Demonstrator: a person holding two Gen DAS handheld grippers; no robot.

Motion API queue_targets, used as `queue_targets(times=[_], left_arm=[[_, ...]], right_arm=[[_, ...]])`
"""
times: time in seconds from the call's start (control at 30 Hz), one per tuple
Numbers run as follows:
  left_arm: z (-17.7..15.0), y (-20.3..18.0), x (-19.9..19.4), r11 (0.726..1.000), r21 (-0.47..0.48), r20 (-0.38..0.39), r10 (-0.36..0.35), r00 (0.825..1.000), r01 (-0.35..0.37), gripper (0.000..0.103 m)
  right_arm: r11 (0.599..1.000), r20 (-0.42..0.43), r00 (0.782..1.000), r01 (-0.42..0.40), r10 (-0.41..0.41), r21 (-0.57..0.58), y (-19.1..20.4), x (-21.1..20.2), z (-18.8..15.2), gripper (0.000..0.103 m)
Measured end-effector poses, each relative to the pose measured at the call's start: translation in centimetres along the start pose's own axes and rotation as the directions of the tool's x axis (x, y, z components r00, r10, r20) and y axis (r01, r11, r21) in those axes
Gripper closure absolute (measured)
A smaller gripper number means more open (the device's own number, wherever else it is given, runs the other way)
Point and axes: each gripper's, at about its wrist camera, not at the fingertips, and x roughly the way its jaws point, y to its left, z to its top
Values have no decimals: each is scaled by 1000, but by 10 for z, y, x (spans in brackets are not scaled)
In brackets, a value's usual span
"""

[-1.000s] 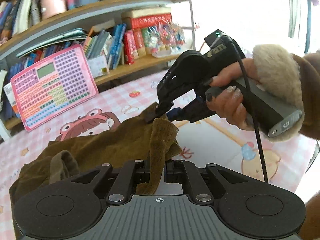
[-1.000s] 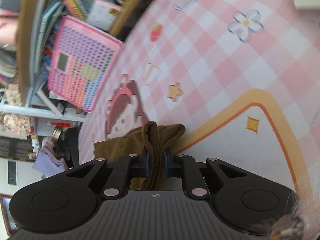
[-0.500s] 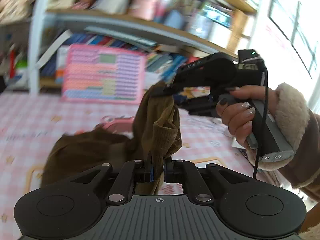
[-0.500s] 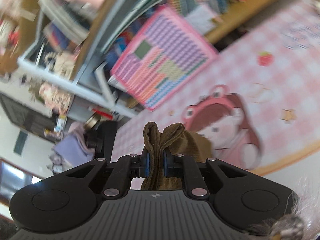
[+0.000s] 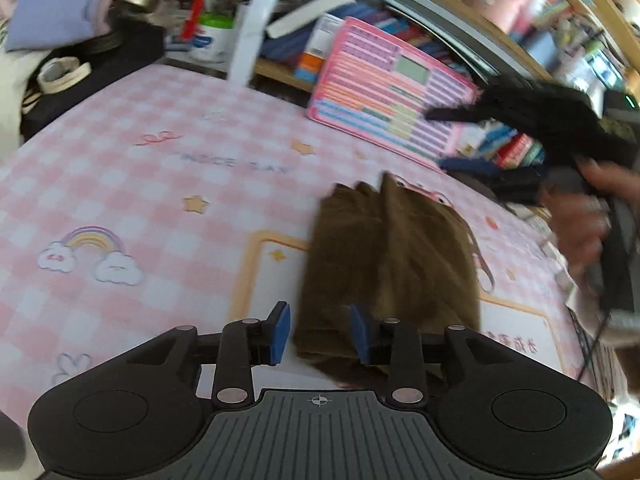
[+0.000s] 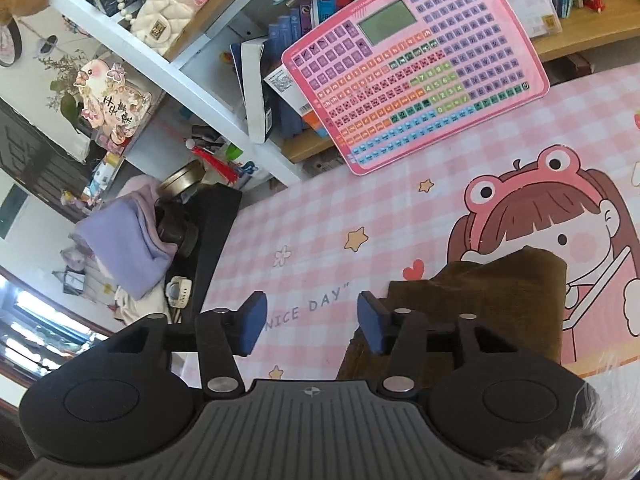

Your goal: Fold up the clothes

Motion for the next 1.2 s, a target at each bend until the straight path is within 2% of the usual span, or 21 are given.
queue_targets(times=[0.1, 0.17, 0.23, 0.27, 0.37, 0.47, 0.53, 0.57, 0.6, 0.7, 0.73, 0.8, 0.87, 0.97, 1.07, 1.13, 1.2], left_arm=[[10, 12, 7, 999, -25, 7, -45, 999, 45, 68], [20, 15, 17, 995, -37, 9, -89, 996, 90, 67], [29, 10, 31, 991, -19, 2, -130, 992, 130, 60], [34, 5, 39, 989, -2, -3, -147, 989, 147, 52], [46, -9, 62, 978, 48, -29, -200, 979, 201, 48], [49, -23, 88, 972, 91, -94, -210, 973, 218, 48], [49, -34, 93, 973, 123, -109, -182, 977, 195, 83], [50, -40, 89, 969, 156, -97, -180, 979, 194, 96], [50, -49, 78, 960, 205, -65, -179, 982, 189, 97], [44, -61, 42, 937, 301, 48, -201, 978, 177, 97], [43, -54, 42, 950, 268, 54, -182, 982, 161, 97], [40, -26, 68, 979, 169, -27, -113, 993, 116, 95], [33, 1, 100, 991, 85, -118, -90, 989, 101, 92], [29, 5, 104, 983, 129, -82, -121, 989, 131, 91], [32, 12, 99, 980, 123, -90, -146, 985, 157, 89], [36, 17, 90, 980, 91, -81, -171, 982, 179, 84], [44, 17, 87, 980, 90, -42, -174, 984, 177, 71]], right_arm=[[996, 33, 996, 89, -88, -14, -10, -13, -10, 50], [985, 52, 984, 169, -168, -21, -20, -24, -22, 50], [969, 57, 969, 244, -242, -32, -30, -36, -37, 50], [960, 55, 960, 278, -275, -39, -34, -41, -46, 49], [941, 34, 941, 337, -336, -27, -49, -52, -73, 48], [936, 6, 936, 352, -352, 8, -59, -52, -94, 48], [933, -1, 933, 360, -360, 8, -60, -47, -104, 47], [929, -2, 929, 369, -369, 2, -59, -45, -107, 47], [926, -2, 926, 378, -378, -4, -58, -43, -110, 47], [927, 18, 927, 374, -374, -27, -50, -43, -112, 45], [931, 29, 932, 363, -362, -32, -48, -44, -112, 44], [929, 27, 931, 366, -365, -54, -43, -40, -113, 42], [927, 12, 929, 369, -369, -73, -40, -34, -115, 42], [923, -14, 926, 375, -377, -83, -39, -24, -121, 41], [921, -19, 923, 381, -383, -78, -38, -21, -124, 41], [920, -8, 922, 384, -386, -80, -36, -23, -125, 41], [920, 0, 922, 385, -386, -73, -36, -24, -126, 41]])
